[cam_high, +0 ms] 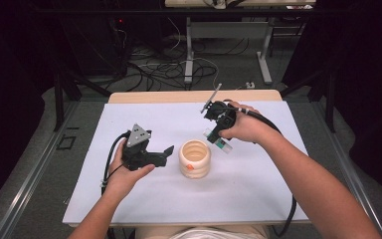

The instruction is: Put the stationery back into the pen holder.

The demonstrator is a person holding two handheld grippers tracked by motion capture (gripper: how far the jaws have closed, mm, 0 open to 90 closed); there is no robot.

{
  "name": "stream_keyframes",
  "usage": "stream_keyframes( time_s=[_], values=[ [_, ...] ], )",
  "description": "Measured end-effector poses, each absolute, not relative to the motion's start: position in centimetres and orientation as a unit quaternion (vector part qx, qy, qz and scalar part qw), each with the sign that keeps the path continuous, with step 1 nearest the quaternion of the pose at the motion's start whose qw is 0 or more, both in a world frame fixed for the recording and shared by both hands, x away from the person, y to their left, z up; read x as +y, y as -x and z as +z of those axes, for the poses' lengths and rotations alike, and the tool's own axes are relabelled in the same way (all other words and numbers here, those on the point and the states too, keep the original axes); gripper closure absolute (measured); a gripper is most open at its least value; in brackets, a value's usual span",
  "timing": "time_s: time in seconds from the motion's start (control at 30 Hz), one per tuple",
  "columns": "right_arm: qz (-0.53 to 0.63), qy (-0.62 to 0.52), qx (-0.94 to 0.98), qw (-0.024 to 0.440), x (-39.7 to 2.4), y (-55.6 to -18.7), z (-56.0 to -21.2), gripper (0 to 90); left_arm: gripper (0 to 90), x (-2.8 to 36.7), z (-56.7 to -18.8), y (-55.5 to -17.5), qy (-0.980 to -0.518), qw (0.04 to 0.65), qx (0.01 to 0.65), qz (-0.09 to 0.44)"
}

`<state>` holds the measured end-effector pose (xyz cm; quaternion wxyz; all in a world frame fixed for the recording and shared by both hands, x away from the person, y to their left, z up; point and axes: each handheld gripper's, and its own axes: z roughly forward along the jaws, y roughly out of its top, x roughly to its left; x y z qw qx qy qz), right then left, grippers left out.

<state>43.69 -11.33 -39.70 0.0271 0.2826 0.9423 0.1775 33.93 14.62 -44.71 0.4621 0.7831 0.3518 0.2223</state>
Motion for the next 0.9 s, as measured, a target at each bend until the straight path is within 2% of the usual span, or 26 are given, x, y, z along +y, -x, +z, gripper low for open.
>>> stream_keyframes(
  time_s=[0.2, 0.47, 0.57, 0.7, 0.73, 0.77, 0.8, 0.9],
  values=[
    [0.167, -0.289, 0.943, 0.017, -10.5, -44.2, -39.3, 65.9, 16.2, 13.8, -44.5, -33.1, -0.797, 0.453, 0.312, 0.249],
    [0.155, -0.299, 0.942, 0.002, -9.7, -44.4, -39.1, 65.9, 25.8, 11.9, -44.4, -31.6, -0.821, 0.427, 0.228, 0.305],
    [0.149, -0.307, 0.940, -0.004, -9.5, -44.4, -39.0, 66.0, 27.3, 11.3, -44.4, -31.2, -0.824, 0.421, 0.205, 0.319],
    [0.150, -0.303, 0.941, -0.002, -9.4, -44.5, -39.0, 65.9, 28.9, 10.4, -44.3, -30.4, -0.829, 0.394, 0.155, 0.366],
    [0.189, -0.312, 0.931, 0.008, -9.3, -44.3, -39.6, 65.9, 29.5, 10.2, -44.4, -30.2, -0.829, 0.388, 0.146, 0.375],
    [0.131, -0.300, 0.945, -0.012, -9.3, -44.6, -38.6, 65.9, 30.3, 10.0, -44.4, -30.0, -0.831, 0.380, 0.135, 0.382],
    [0.159, -0.307, 0.938, -0.003, -9.3, -44.5, -39.0, 65.9, 31.7, 9.8, -44.4, -29.8, -0.833, 0.374, 0.126, 0.387],
    [0.143, -0.308, 0.941, -0.006, -9.2, -44.6, -38.8, 65.9, 32.7, 9.1, -44.4, -29.4, -0.833, 0.360, 0.099, 0.408]
  ],
)
